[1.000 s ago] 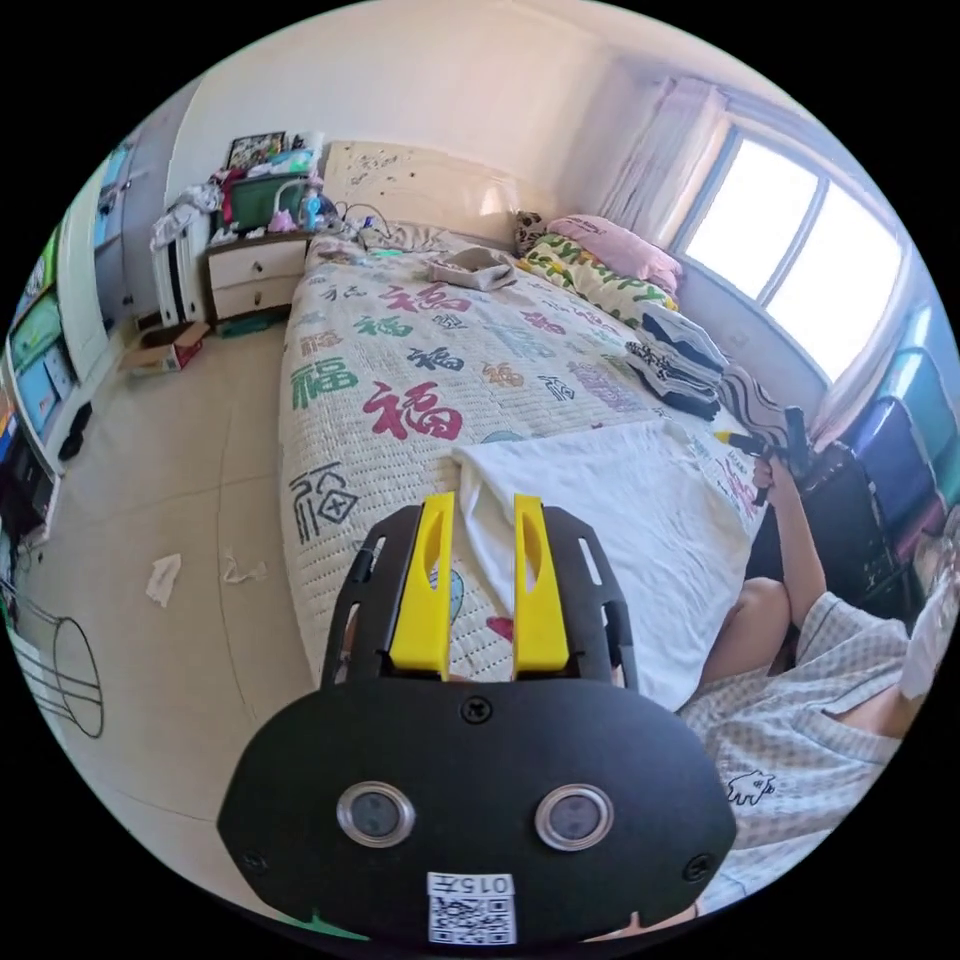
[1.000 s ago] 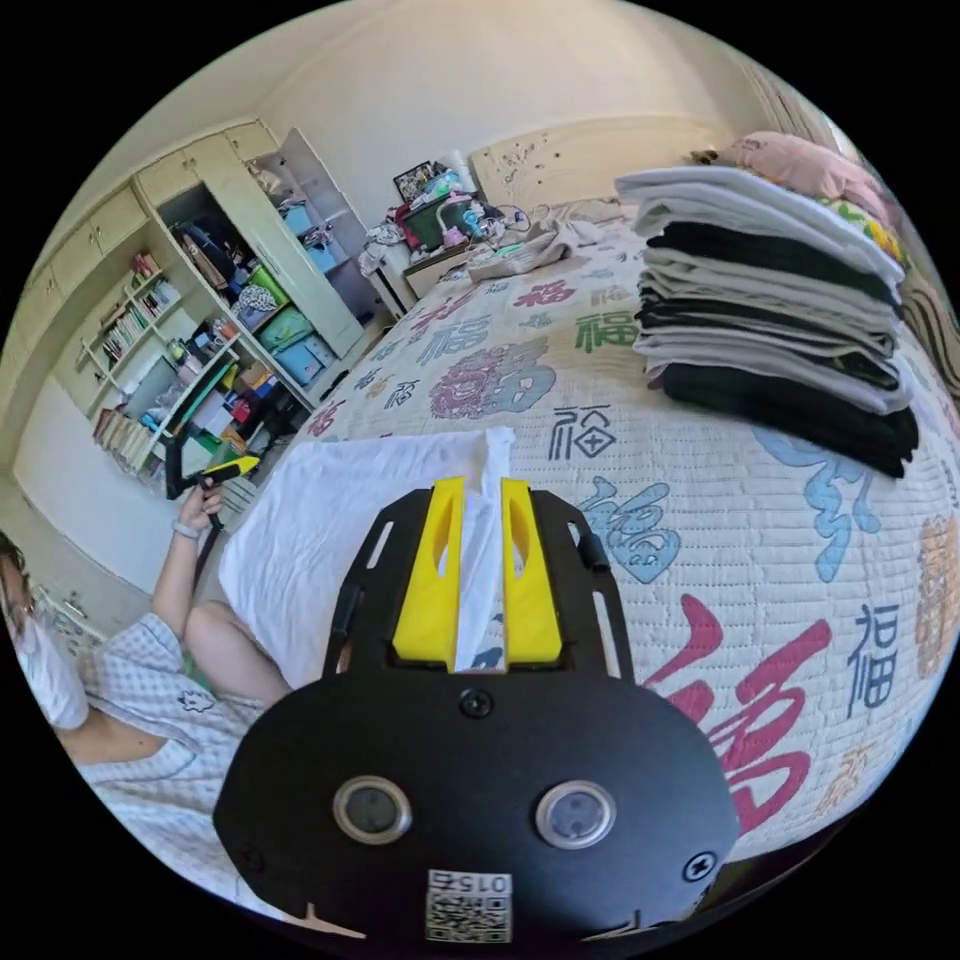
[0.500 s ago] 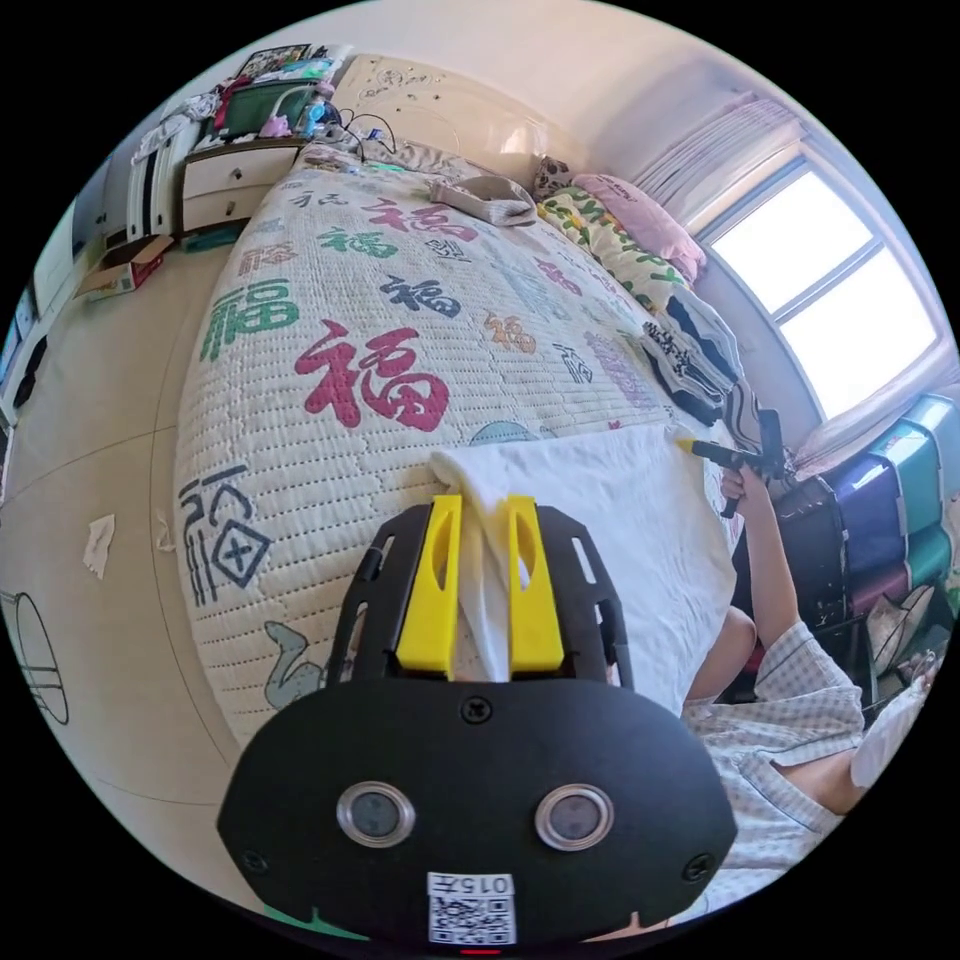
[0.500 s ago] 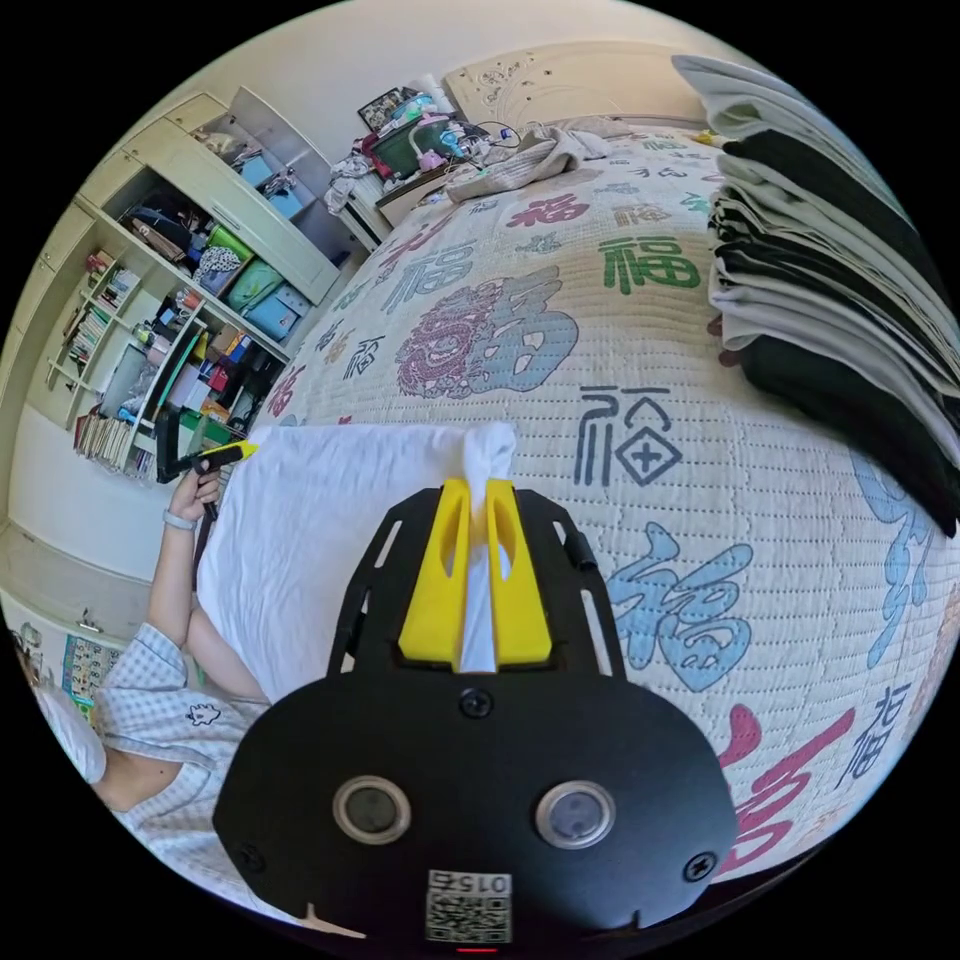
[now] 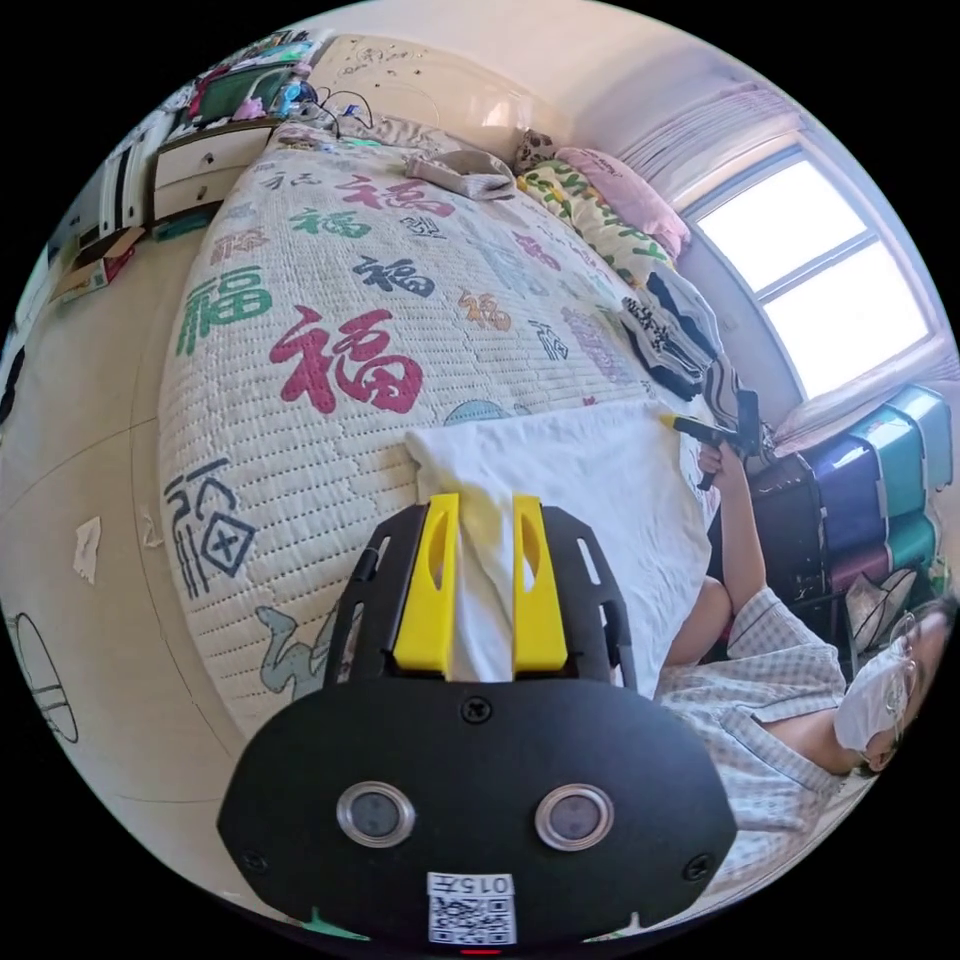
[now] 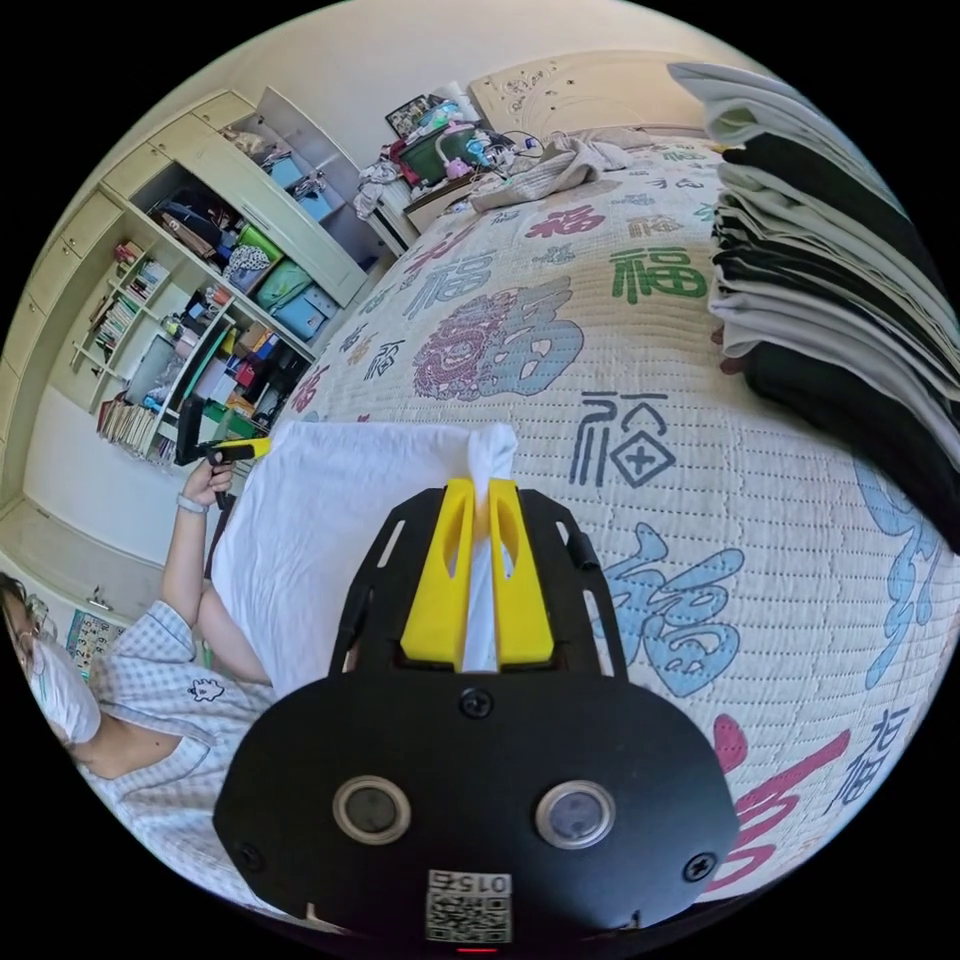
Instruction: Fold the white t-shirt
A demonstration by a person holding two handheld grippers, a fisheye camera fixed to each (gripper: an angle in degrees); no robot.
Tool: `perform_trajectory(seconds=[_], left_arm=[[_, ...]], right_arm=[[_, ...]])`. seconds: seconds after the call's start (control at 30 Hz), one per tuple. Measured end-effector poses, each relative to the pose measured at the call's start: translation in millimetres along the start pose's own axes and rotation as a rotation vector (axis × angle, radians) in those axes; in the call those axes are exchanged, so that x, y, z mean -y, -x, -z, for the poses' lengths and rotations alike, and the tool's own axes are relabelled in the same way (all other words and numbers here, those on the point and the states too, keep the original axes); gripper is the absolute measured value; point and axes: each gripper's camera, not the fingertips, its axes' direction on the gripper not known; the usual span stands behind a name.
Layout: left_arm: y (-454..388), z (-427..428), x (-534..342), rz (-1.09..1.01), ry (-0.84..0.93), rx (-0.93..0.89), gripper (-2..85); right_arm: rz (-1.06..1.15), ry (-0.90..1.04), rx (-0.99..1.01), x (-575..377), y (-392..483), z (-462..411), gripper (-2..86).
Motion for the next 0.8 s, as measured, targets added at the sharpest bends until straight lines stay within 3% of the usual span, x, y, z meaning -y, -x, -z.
perform_trajectory(seconds=[0.13,0.6,0.8], left_arm=[[8,7,1,0.014,-0.059,-0.046,0.5],[24,17,-8,0.053,-0.216,-0.068,-0.3],[27,-3,-14,0.071,-0.184,-0.011,0.5]], right_arm=[[0.006,-0.022,0.006,0,1,4,-0.4],[-0.128,-0.101,0.067,11,-13,-2,-0.8],[-0.133,-0.116,0.04,11,-8,-18,0.0]])
